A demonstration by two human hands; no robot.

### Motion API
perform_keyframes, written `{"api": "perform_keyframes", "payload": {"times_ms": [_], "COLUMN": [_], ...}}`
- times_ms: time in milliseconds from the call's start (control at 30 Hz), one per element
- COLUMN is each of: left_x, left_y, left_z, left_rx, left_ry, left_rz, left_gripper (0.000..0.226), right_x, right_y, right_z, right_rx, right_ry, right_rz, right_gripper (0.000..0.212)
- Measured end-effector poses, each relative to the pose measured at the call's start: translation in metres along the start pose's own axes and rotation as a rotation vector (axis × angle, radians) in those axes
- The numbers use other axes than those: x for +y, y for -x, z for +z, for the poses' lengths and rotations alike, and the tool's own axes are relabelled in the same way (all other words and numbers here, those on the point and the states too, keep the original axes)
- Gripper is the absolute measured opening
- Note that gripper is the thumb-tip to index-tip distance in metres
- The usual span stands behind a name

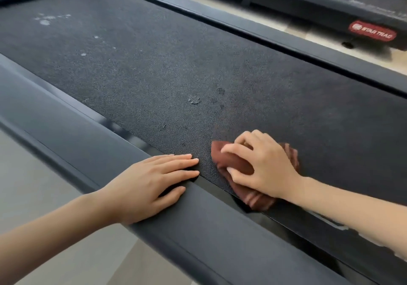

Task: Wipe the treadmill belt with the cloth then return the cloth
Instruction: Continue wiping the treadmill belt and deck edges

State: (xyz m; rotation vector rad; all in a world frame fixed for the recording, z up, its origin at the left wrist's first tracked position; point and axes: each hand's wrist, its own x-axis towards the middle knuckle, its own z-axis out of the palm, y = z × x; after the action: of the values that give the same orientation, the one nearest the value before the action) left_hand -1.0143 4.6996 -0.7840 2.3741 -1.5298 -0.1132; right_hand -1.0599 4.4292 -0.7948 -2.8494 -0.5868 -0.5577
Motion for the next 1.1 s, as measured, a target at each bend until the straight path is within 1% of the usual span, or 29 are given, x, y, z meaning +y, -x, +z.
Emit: {"api": "perform_keyframes", "payload": {"times_ms": [33,67,100,133,167,233,267,300,333,400,500,600,667,700,767,833,900,967,1100], "left_x": [0.0,0.0,0.0,0.0,-0.001,0.0,0.0,0.0,0.0,0.0,-0.003,-0.014,-0.026,-0.032,-0.041,-0.049,-0.056,-0.063,-0.077], "left_y": [0.0,0.001,0.001,0.001,0.001,0.001,0.001,0.001,0.001,0.001,0.005,0.015,0.024,0.028,0.034,0.035,0.033,0.029,0.023], "left_z": [0.0,0.001,0.001,0.001,0.002,0.002,0.002,0.002,0.002,0.001,-0.004,-0.011,-0.015,-0.017,-0.02,-0.02,-0.019,-0.021,-0.025], "left_rx": [0.007,0.015,0.022,0.028,0.031,0.039,0.038,0.034,0.028,0.013,-0.022,-0.009,0.036,0.055,0.075,0.064,0.035,0.013,0.011], "left_ry": [0.002,0.005,0.008,0.013,0.018,0.02,0.019,0.017,0.015,0.013,0.026,-0.012,-0.031,-0.04,-0.07,-0.116,-0.151,-0.168,-0.175], "left_rz": [0.0,-0.002,-0.006,-0.008,-0.01,-0.012,-0.012,-0.012,-0.012,-0.013,-0.013,-0.039,-0.112,-0.167,-0.298,-0.429,-0.507,-0.543,-0.588], "left_gripper": [0.044,0.044,0.044,0.043,0.043,0.043,0.043,0.043,0.043,0.044,0.045,0.044,0.047,0.049,0.059,0.07,0.078,0.082,0.085], "right_x": [0.007,0.019,0.032,0.043,0.05,0.056,0.056,0.051,0.043,0.021,-0.014,-0.014,0.005,0.013,0.02,0.01,-0.01,-0.032,-0.049], "right_y": [0.007,0.01,0.009,0.004,-0.005,-0.026,-0.037,-0.046,-0.051,-0.052,-0.032,-0.008,-0.005,-0.008,-0.021,-0.034,-0.04,-0.046,-0.059], "right_z": [-0.007,-0.012,-0.017,-0.02,-0.02,-0.012,-0.005,0.002,0.008,0.015,0.013,-0.005,-0.014,-0.017,-0.016,-0.007,0.006,0.017,0.025], "right_rx": [-0.046,-0.091,-0.123,-0.139,-0.126,-0.049,-0.033,-0.03,-0.028,-0.005,0.018,-0.065,-0.131,-0.155,-0.164,-0.096,-0.013,0.015,-0.011], "right_ry": [-0.033,-0.044,-0.036,-0.014,0.015,0.111,0.171,0.22,0.253,0.251,0.132,0.012,-0.015,-0.02,-0.015,-0.007,0.019,0.004,-0.055], "right_rz": [-0.14,-0.242,-0.274,-0.214,-0.074,0.271,0.428,0.529,0.563,0.489,0.259,-0.037,-0.198,-0.216,-0.132,0.007,0.078,0.023,-0.196], "right_gripper": [0.033,0.033,0.034,0.035,0.037,0.042,0.041,0.039,0.037,0.036,0.038,0.038,0.036,0.036,0.036,0.038,0.037,0.034,0.032]}}
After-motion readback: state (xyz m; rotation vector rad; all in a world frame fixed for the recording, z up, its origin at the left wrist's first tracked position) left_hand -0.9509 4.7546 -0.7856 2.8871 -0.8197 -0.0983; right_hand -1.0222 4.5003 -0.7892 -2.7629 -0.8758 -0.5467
